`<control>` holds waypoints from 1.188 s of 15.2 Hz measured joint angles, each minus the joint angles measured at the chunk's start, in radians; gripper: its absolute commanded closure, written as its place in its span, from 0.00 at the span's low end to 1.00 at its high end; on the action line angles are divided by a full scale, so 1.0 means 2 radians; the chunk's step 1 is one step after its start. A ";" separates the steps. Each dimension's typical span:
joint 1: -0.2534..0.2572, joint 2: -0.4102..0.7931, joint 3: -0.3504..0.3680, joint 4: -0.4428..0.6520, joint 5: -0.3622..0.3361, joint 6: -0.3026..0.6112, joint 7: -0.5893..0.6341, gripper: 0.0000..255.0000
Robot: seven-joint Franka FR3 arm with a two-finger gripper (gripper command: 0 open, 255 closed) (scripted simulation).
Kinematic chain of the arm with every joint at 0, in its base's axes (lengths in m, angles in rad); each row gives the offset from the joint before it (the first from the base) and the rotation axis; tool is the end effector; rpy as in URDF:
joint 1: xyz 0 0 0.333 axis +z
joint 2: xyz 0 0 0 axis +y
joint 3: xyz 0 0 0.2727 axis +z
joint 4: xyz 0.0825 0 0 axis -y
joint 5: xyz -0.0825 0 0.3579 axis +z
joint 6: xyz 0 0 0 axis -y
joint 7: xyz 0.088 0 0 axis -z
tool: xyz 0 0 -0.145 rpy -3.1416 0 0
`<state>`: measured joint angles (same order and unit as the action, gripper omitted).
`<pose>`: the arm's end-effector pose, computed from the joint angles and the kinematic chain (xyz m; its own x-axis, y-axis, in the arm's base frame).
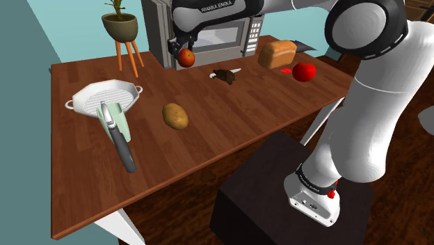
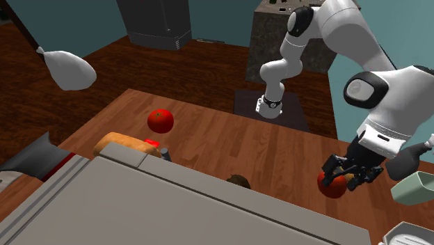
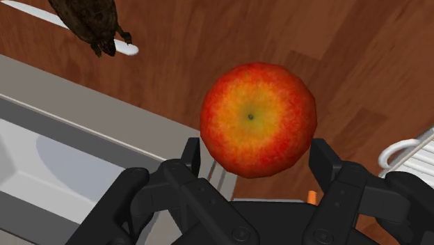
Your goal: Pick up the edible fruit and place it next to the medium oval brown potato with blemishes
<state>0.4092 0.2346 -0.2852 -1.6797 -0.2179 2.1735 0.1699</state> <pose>0.6261 0.0737 0.4267 0.9531 0.1001 0.2857 0.0356 -0.9743 0.2225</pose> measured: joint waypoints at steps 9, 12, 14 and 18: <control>0.042 0.118 0.027 0.177 0.009 -0.078 0.062 1.00; 0.047 0.129 0.029 0.178 0.008 -0.072 0.072 1.00; 0.047 0.130 0.029 0.167 0.006 -0.060 0.075 1.00; 0.047 0.136 0.028 0.149 0.005 -0.038 0.081 1.00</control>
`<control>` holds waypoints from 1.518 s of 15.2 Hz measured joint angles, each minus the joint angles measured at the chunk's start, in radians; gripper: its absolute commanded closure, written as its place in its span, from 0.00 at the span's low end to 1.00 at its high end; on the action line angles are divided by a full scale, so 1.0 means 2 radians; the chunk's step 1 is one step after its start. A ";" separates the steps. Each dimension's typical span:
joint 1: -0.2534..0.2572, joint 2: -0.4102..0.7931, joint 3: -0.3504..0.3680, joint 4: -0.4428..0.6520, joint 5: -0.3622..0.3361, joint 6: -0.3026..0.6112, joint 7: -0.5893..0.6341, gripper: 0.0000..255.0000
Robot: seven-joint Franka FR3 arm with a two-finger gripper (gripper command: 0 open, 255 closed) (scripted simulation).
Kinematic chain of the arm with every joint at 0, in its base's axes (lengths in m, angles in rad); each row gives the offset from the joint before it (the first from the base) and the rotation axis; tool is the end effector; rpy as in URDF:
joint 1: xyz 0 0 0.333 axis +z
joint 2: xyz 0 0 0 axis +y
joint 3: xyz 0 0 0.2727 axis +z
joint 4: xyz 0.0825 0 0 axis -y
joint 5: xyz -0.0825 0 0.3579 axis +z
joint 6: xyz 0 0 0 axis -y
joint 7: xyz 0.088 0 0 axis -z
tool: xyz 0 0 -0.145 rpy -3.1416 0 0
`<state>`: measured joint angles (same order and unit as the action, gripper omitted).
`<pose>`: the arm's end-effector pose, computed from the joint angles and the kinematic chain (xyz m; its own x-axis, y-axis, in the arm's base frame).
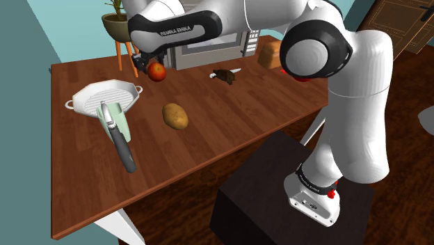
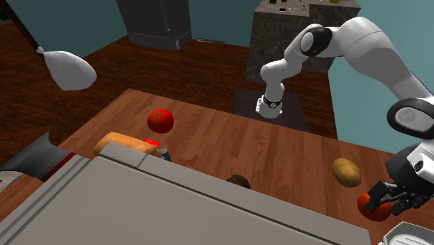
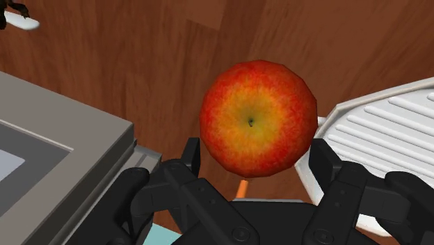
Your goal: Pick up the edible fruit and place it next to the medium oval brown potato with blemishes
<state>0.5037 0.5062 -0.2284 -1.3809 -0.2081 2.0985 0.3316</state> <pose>0.6586 0.1945 0.3861 0.9532 0.0991 0.2856 0.0347 -0.9743 0.2224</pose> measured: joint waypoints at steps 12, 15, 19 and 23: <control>0.001 0.020 -0.001 -0.051 -0.006 0.068 0.019 1.00; 0.002 0.026 -0.001 -0.059 -0.007 0.082 0.024 1.00; 0.002 0.037 -0.001 -0.072 -0.009 0.105 0.030 1.00; 0.001 0.042 -0.001 -0.073 -0.009 0.111 0.031 1.00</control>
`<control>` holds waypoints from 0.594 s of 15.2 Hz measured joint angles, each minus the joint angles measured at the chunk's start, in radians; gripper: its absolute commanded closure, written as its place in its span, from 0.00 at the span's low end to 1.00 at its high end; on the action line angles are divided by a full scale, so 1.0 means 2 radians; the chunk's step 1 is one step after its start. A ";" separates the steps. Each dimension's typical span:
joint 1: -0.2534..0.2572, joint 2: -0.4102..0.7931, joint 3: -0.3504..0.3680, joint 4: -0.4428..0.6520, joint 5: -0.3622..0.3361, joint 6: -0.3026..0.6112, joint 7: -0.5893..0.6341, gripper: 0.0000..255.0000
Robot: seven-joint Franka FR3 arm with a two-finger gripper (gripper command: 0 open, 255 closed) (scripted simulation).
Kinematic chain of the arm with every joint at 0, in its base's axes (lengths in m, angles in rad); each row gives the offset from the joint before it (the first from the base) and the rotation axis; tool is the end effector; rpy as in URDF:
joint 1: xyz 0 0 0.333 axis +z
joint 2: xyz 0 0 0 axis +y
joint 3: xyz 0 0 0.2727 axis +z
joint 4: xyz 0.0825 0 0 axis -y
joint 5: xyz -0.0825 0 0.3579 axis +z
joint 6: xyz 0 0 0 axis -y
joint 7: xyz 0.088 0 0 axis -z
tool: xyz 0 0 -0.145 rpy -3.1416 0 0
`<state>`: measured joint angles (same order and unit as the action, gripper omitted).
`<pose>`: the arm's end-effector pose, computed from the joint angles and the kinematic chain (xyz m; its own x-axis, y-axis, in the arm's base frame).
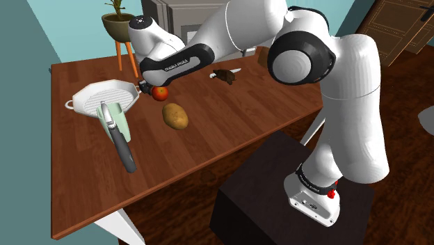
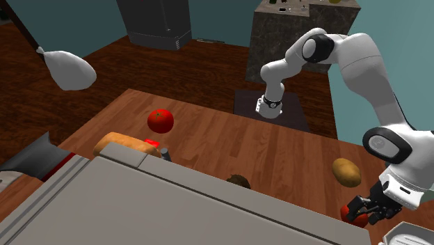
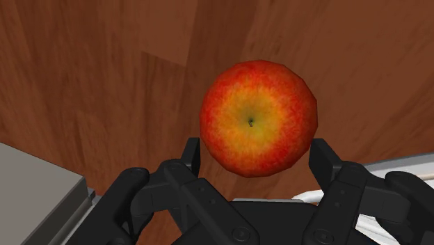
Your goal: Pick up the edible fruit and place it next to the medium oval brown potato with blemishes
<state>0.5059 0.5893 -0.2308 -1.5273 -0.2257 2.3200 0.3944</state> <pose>0.6574 0.1954 0.2855 0.9532 0.0992 0.2856 0.0348 -0.9743 0.2224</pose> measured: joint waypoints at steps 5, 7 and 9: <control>0.000 0.000 0.000 0.000 0.000 0.000 0.000 0.00; 0.000 0.000 0.000 0.000 0.000 0.000 0.000 0.00; 0.000 0.000 0.000 0.000 0.000 0.000 0.000 0.00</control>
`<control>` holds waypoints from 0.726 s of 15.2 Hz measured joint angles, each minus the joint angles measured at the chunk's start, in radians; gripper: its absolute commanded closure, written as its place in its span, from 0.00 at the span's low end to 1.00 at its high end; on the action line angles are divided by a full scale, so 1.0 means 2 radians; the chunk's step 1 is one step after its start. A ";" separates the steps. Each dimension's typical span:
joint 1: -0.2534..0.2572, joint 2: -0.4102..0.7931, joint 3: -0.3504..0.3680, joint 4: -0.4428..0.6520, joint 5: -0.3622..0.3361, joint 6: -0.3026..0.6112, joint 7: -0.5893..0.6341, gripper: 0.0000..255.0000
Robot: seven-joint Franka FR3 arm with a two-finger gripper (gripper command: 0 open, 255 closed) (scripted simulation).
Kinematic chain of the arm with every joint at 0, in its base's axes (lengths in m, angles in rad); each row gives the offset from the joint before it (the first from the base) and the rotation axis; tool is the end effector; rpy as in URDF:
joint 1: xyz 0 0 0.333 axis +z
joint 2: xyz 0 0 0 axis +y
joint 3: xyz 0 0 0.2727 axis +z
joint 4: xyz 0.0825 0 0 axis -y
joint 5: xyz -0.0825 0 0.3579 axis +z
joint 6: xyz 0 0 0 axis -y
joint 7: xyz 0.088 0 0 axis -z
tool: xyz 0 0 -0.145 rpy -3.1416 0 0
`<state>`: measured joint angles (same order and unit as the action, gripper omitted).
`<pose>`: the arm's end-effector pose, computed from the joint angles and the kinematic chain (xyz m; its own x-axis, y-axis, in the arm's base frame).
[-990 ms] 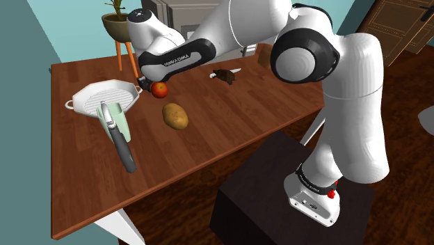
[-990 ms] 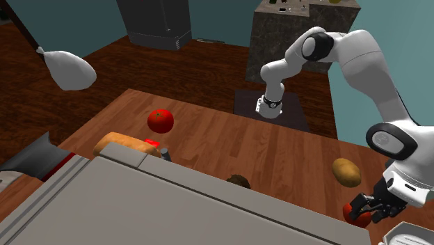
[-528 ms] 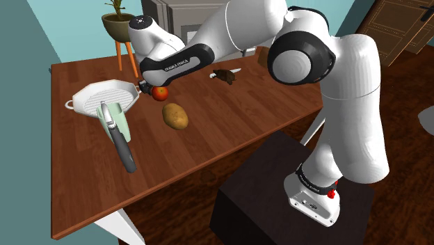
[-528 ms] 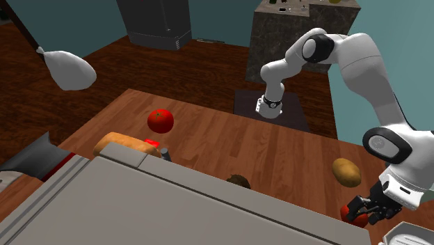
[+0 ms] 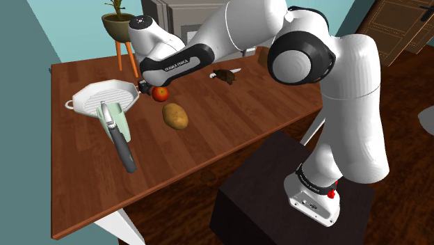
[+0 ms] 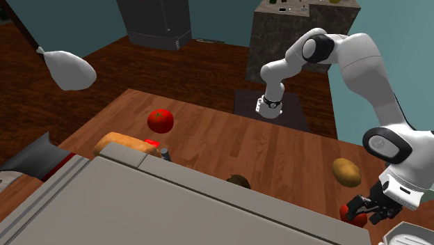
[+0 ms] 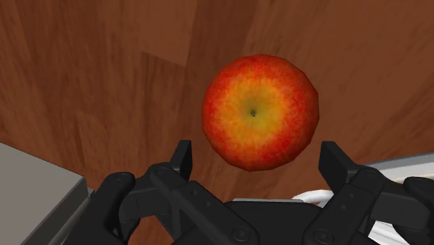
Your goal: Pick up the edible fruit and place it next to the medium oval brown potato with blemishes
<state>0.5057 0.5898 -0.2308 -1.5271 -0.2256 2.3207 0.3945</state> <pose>0.6575 0.1953 0.2854 0.9531 0.0990 0.2859 0.0346 -0.9744 0.2222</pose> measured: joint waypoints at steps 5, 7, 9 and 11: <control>0.011 -0.031 0.000 -0.001 -0.003 -0.032 0.002 0.00; 0.013 -0.039 -0.001 -0.003 -0.004 -0.037 0.003 0.00; 0.014 -0.041 -0.001 -0.004 -0.005 -0.039 0.003 0.00; 0.014 -0.042 -0.001 -0.004 -0.005 -0.039 0.003 0.00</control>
<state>0.5333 0.5066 -0.2321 -1.5359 -0.2352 2.2424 0.4000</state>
